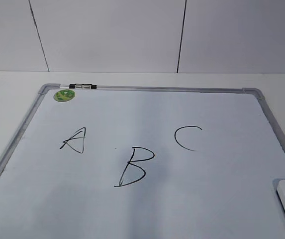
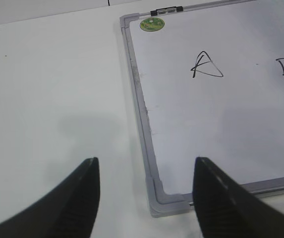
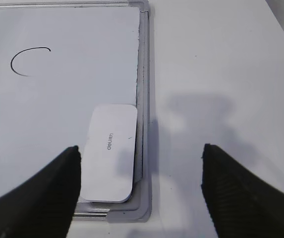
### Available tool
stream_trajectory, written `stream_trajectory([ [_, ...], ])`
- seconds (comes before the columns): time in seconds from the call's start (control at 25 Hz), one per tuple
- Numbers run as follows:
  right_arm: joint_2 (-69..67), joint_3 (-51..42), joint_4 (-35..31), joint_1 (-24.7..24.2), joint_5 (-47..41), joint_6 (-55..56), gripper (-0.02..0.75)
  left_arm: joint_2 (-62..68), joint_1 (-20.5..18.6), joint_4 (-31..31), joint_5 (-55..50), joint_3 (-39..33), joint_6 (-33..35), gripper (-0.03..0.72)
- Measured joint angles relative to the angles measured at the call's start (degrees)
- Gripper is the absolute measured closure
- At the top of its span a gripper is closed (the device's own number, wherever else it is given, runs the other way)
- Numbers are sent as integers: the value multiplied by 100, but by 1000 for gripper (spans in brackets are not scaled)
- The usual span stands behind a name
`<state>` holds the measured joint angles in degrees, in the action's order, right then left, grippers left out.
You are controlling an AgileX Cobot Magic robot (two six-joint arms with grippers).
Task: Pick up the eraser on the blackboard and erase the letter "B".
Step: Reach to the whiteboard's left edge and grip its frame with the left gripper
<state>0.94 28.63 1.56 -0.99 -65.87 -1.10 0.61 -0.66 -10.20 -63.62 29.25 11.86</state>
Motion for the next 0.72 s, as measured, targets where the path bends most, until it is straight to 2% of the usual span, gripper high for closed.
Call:
stream_trajectory([
  [0.72, 0, 0, 0, 0, 0, 0, 145, 0, 0, 0, 0, 0, 0, 265],
])
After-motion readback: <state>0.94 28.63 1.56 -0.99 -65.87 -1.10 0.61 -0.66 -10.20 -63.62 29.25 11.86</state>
